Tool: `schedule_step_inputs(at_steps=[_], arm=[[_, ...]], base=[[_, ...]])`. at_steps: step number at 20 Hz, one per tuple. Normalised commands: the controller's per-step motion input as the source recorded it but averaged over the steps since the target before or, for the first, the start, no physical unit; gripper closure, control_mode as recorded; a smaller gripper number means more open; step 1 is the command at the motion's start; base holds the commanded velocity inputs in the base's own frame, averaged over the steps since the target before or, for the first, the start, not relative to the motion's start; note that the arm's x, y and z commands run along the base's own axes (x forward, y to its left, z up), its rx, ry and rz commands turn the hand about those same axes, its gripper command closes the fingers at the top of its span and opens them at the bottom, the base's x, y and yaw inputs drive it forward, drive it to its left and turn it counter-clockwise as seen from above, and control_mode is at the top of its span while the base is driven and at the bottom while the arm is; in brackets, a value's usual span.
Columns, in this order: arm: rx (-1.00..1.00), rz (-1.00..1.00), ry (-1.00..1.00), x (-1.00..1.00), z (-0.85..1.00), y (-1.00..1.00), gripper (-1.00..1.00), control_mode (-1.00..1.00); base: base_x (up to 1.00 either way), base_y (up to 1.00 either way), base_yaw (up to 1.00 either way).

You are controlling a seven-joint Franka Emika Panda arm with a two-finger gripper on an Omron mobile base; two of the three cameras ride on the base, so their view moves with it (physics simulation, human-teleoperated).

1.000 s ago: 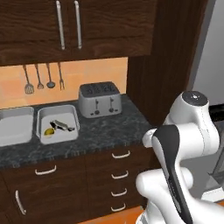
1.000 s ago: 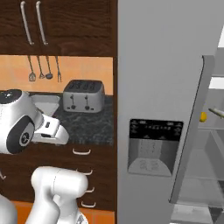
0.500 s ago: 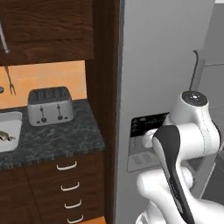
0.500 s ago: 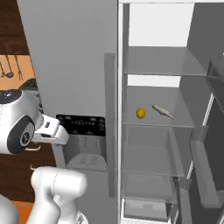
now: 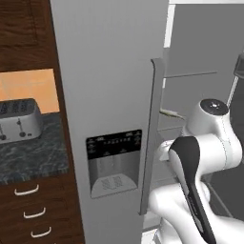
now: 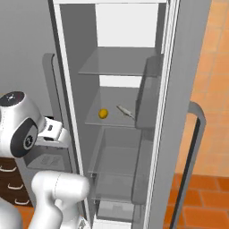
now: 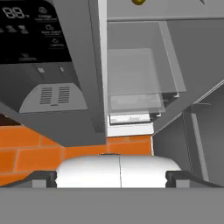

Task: Place one lemon and one fish in each tupperware on the nearby counter, to pack two identical lunches.

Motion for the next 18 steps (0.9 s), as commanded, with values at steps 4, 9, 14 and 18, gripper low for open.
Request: schedule_step_inputs(at_steps=[4, 9, 14, 18], arm=[[0.00, 0.00, 0.00, 0.00, 0.00, 0.00, -1.00, 1.00], [0.00, 0.00, 0.00, 0.00, 0.00, 0.00, -1.00, 1.00], [0.00, 0.00, 0.00, 0.00, 0.00, 0.00, -1.00, 1.00], [0.00, 0.00, 0.00, 0.00, 0.00, 0.00, -1.00, 1.00]], base=[[0.02, -0.20, 0.00], [0.02, -0.44, 0.00], [0.22, -0.31, 0.00], [0.28, -0.15, 0.00]])
